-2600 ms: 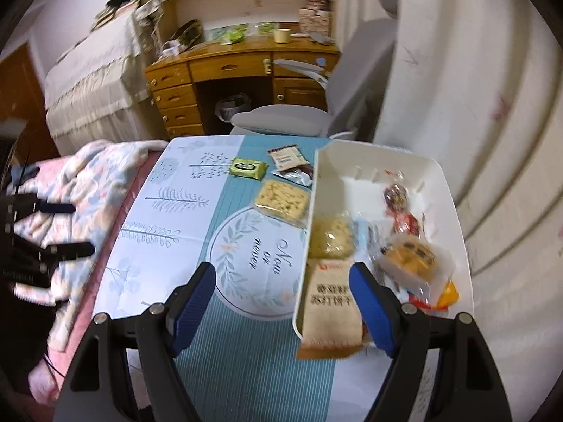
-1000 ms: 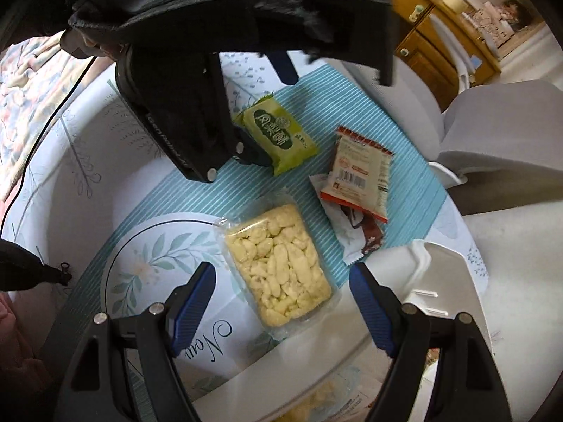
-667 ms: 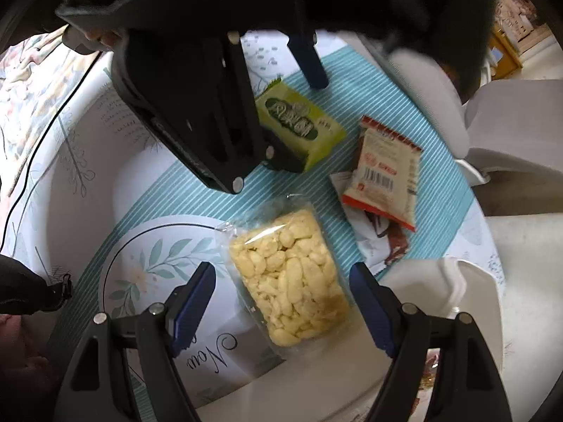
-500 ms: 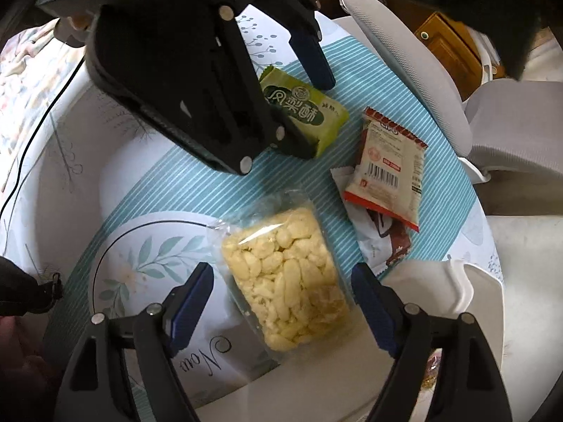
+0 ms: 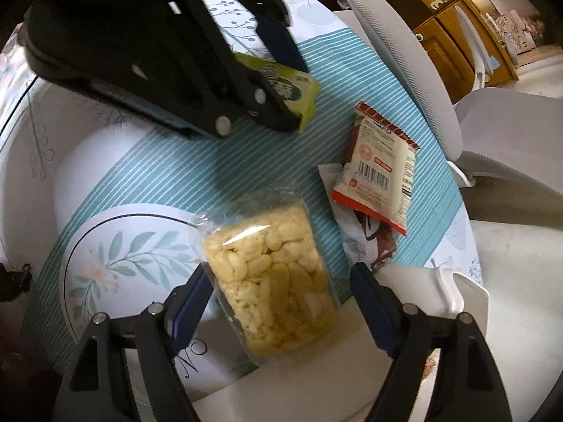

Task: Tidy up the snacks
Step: 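Grasp the green pear-cake packet with the left tool while the right tool grasps the clear peanut bag, then lift the green packet and peanut bag and carry both over the tray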

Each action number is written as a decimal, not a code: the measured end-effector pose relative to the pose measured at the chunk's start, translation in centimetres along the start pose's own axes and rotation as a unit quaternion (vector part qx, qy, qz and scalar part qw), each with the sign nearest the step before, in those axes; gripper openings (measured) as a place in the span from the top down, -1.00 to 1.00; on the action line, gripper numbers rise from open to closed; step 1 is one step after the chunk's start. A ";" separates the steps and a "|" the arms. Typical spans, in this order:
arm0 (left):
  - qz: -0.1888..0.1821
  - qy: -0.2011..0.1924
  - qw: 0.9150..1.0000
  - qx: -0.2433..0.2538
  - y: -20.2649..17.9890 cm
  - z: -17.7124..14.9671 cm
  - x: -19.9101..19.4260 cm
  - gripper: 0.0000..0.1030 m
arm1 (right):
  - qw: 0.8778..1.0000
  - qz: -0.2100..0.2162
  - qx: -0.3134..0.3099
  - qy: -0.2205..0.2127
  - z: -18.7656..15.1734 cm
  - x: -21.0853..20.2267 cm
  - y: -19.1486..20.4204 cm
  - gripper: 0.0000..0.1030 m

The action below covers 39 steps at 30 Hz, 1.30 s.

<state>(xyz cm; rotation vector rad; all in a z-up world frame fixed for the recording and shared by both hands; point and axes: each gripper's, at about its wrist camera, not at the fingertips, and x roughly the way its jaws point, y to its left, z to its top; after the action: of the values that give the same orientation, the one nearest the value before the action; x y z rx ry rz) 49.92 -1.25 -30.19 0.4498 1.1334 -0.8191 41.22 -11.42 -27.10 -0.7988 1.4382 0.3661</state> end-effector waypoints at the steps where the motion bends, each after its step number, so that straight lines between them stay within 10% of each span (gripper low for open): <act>1: 0.000 0.001 1.000 -0.006 0.0 -0.3 -0.2 0.32 | 1.000 -0.003 -0.002 0.001 -0.1 -0.1 0.1 -0.43; 24: 0.004 -0.014 0.975 -0.220 -1.9 -12.3 -8.4 0.32 | 0.999 0.040 0.026 0.002 -1.5 -2.3 4.7 -0.21; 39: 0.002 -0.074 0.951 -0.301 -8.8 -20.5 -18.5 0.32 | 0.967 0.115 0.211 -0.081 -5.3 -11.2 8.5 -0.21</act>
<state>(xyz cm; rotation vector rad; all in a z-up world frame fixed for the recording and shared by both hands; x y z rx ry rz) 27.15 13.61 -20.21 -0.1168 1.1748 -0.4564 30.08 -6.44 -18.22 -0.2531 1.3920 0.2791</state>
